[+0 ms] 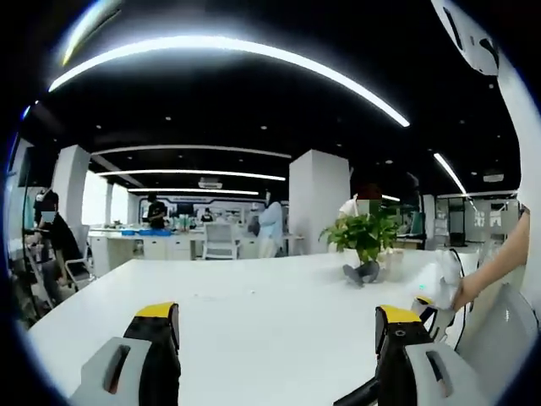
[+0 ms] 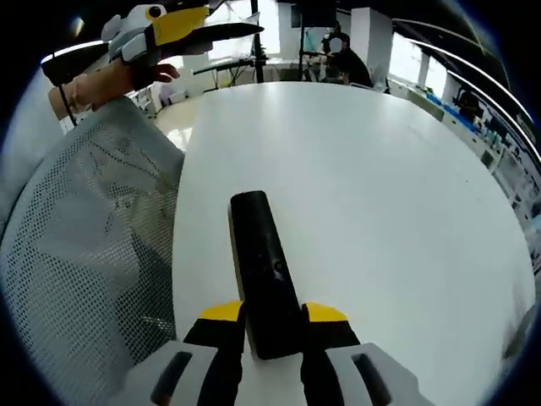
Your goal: Press the specified remote control buttons in sequence, fully releasing each button before pressing the next.
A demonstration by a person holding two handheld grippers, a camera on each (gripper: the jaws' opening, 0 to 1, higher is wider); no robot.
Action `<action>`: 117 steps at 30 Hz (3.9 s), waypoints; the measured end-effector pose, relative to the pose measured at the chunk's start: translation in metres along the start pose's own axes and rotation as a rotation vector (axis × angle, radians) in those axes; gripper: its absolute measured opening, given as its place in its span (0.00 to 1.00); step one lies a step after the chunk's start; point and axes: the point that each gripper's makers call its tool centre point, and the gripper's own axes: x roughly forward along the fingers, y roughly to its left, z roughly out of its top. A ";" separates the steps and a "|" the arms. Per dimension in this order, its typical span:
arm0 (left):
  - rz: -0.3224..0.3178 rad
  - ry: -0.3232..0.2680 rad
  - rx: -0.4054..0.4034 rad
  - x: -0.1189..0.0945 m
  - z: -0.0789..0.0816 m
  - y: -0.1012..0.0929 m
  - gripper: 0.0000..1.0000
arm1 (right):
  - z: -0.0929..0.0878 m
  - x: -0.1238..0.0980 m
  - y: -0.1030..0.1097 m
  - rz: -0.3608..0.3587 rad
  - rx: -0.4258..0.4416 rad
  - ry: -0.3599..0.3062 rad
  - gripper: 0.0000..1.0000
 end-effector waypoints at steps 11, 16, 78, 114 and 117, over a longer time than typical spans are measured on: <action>-0.025 0.031 0.053 0.005 0.001 -0.001 1.00 | 0.003 0.002 -0.039 -0.020 -0.002 0.036 0.22; -0.027 0.045 0.052 0.004 -0.002 -0.001 1.00 | 0.005 0.003 -0.061 -0.031 -0.004 0.048 0.22; -0.022 0.129 0.004 -0.004 -0.023 0.005 0.97 | -0.007 -0.108 -0.090 -0.487 0.563 -0.509 0.77; -0.013 0.114 0.003 -0.012 -0.020 0.002 0.97 | -0.021 -0.207 -0.042 -0.765 0.669 -0.706 0.99; -0.007 0.105 -0.003 -0.013 -0.018 0.003 0.97 | -0.020 -0.207 -0.040 -0.761 0.662 -0.705 0.99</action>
